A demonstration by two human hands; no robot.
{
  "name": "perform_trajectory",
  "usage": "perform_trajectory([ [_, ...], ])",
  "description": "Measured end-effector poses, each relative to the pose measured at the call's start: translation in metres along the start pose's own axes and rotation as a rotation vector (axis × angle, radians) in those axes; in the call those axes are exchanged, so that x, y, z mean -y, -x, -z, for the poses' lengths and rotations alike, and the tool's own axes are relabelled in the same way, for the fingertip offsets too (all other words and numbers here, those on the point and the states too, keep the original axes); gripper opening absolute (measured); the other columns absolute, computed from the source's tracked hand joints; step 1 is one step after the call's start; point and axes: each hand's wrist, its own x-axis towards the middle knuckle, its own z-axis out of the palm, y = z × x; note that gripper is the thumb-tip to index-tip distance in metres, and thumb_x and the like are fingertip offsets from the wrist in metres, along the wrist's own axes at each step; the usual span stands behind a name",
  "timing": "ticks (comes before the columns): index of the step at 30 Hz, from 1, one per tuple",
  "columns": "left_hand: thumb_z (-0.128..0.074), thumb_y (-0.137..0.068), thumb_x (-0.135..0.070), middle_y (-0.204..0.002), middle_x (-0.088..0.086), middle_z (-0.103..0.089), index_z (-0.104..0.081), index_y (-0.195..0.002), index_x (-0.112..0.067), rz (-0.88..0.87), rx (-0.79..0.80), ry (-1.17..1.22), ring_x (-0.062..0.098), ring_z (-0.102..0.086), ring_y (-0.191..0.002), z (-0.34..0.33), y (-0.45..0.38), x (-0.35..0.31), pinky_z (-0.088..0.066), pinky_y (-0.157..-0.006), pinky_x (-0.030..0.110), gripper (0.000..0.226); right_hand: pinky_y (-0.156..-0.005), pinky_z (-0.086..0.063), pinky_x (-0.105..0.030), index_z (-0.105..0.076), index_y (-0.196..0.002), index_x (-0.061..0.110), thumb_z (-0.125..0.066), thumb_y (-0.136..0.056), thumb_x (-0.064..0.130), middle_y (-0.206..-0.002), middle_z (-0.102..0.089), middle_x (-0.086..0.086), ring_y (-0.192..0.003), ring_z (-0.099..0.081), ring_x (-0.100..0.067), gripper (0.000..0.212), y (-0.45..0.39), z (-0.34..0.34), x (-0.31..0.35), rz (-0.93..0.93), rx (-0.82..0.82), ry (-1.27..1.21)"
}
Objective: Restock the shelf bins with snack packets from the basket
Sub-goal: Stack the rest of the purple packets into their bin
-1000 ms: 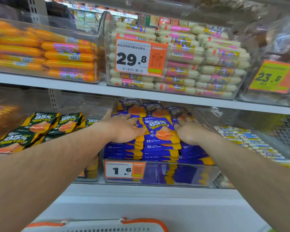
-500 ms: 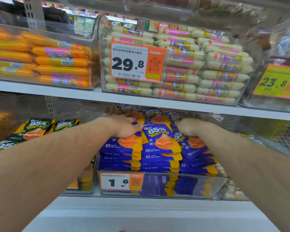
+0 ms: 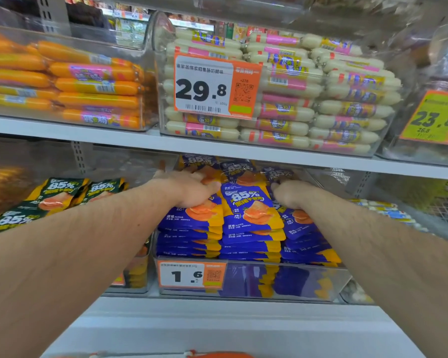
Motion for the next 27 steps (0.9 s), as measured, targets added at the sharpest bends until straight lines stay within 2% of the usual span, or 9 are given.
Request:
perform_trajectory([
  [4,-0.013,-0.09,-0.076,-0.159,0.001,-0.027,-0.021,-0.152,-0.036,-0.012,-0.058,0.03,0.027,-0.025,-0.145,0.003,0.008,0.001,-0.012,-0.117,0.05,0.075,-0.107,-0.035,-0.038,-0.026,-0.152,0.013,-0.024,-0.105,0.021,-0.157,-0.028,-0.016,-0.137,-0.036,-0.035,0.048,0.011,0.005,0.001,0.025,-0.035,0.017],
  [7,-0.023,-0.093,-0.071,-0.156,0.004,-0.033,-0.031,-0.149,-0.031,-0.086,-0.107,0.055,0.028,-0.032,-0.141,0.003,0.02,0.009,-0.021,-0.116,0.051,0.07,-0.094,-0.044,-0.037,-0.056,-0.121,0.012,-0.023,-0.103,0.042,-0.129,-0.057,-0.018,-0.109,-0.054,-0.031,0.048,0.026,0.006,0.006,0.064,-0.173,-0.031],
  [9,-0.027,-0.095,-0.067,-0.153,0.006,-0.037,-0.035,-0.148,-0.028,-0.092,-0.147,0.106,0.028,-0.035,-0.139,0.002,0.031,0.025,-0.022,-0.116,0.05,0.066,-0.087,-0.048,-0.038,-0.059,-0.105,0.012,-0.025,-0.1,0.048,-0.114,-0.063,-0.015,-0.097,-0.056,-0.029,0.049,0.041,0.005,0.018,0.114,-0.268,-0.097],
  [17,-0.037,-0.102,-0.041,-0.139,0.013,-0.051,-0.054,-0.132,-0.013,0.055,-0.122,0.218,0.03,-0.048,-0.124,-0.017,0.09,0.137,-0.039,-0.103,0.04,0.045,-0.085,-0.05,-0.039,-0.063,-0.106,0.01,-0.05,-0.091,0.025,-0.112,-0.062,-0.009,-0.109,-0.055,-0.031,0.025,0.127,-0.027,0.181,0.632,-0.492,-0.217],
  [19,-0.04,-0.102,-0.033,-0.134,0.012,-0.055,-0.056,-0.13,-0.011,0.108,-0.081,0.186,0.029,-0.05,-0.122,-0.023,0.101,0.159,-0.041,-0.102,0.037,0.039,-0.086,-0.048,-0.038,-0.06,-0.103,0.01,-0.051,-0.087,0.02,-0.114,-0.061,-0.012,-0.111,-0.054,-0.033,0.021,0.129,-0.045,0.231,0.623,-0.35,-0.272],
  [21,-0.045,-0.1,-0.034,-0.135,0.009,-0.055,-0.056,-0.133,-0.015,0.149,0.029,0.157,0.028,-0.05,-0.124,-0.03,0.106,0.18,-0.04,-0.103,0.035,0.04,-0.09,-0.046,-0.037,-0.059,-0.114,0.009,-0.051,-0.089,0.018,-0.123,-0.059,-0.016,-0.115,-0.055,-0.035,0.028,0.124,-0.058,0.263,0.51,-0.046,-0.255],
  [23,-0.05,-0.098,-0.038,-0.135,0.005,-0.056,-0.056,-0.134,-0.018,0.118,0.166,0.177,0.024,-0.053,-0.123,-0.037,0.106,0.19,-0.042,-0.101,0.032,0.041,-0.08,-0.044,-0.033,-0.06,-0.107,0.006,-0.044,-0.097,0.011,-0.117,-0.061,-0.017,-0.105,-0.056,-0.034,0.02,0.116,-0.066,0.278,0.496,0.229,-0.132],
  [25,-0.044,-0.101,-0.039,-0.134,0.003,-0.056,-0.056,-0.132,-0.019,0.056,0.23,0.176,0.023,-0.053,-0.121,-0.042,0.103,0.193,-0.041,-0.102,0.033,0.039,-0.062,-0.038,-0.029,-0.054,-0.09,0.005,-0.033,-0.102,0.006,-0.089,-0.055,-0.009,-0.083,-0.049,-0.028,0.024,0.114,-0.065,0.284,0.416,0.319,-0.056],
  [27,-0.04,-0.103,-0.033,-0.134,0.005,-0.056,-0.057,-0.13,-0.017,0.03,0.257,0.167,0.024,-0.053,-0.12,-0.045,0.101,0.192,-0.041,-0.101,0.031,0.036,-0.065,-0.036,-0.028,-0.059,-0.105,0.005,-0.032,-0.103,0.007,-0.085,-0.048,-0.004,-0.077,-0.045,-0.023,0.028,0.109,-0.066,0.288,0.412,0.323,0.004],
])
